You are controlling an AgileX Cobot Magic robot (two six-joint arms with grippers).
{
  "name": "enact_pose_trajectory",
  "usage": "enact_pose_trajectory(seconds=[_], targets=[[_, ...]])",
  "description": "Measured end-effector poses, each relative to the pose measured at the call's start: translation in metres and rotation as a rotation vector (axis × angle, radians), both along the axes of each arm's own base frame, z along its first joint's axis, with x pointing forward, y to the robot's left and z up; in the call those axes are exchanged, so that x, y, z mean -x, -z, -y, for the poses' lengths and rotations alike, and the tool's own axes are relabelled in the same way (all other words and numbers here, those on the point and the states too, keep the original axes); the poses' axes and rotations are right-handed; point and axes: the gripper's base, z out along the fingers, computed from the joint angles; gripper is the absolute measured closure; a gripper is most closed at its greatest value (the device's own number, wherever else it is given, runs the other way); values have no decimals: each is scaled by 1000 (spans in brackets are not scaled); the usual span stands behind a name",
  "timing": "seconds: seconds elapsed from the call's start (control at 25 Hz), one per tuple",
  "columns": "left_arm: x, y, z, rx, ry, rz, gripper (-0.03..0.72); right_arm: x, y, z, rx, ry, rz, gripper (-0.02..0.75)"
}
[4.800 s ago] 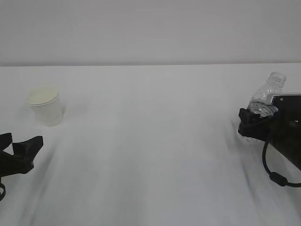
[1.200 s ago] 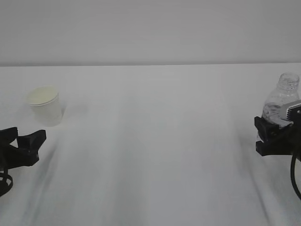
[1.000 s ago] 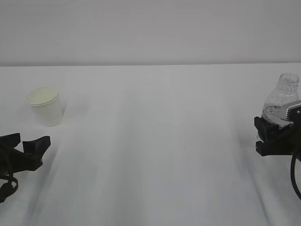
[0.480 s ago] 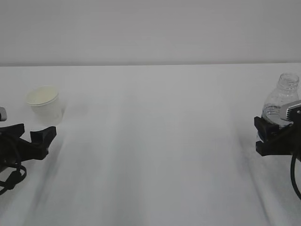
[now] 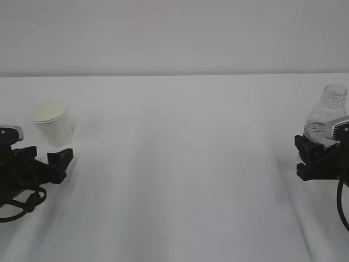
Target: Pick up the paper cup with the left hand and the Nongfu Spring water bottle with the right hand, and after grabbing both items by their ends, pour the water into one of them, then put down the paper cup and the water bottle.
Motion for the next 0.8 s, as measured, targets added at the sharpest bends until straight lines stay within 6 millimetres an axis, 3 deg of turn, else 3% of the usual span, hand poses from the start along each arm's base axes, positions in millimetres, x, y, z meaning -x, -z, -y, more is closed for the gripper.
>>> enact_pose_trajectory(seconds=[0.16, 0.8], targets=[[-2, 12, -1, -7, -20, -34, 10, 0, 0, 0, 0, 0, 0, 281], [-36, 18, 1, 10, -80, 26, 10, 0, 0, 0, 0, -1, 0, 281]])
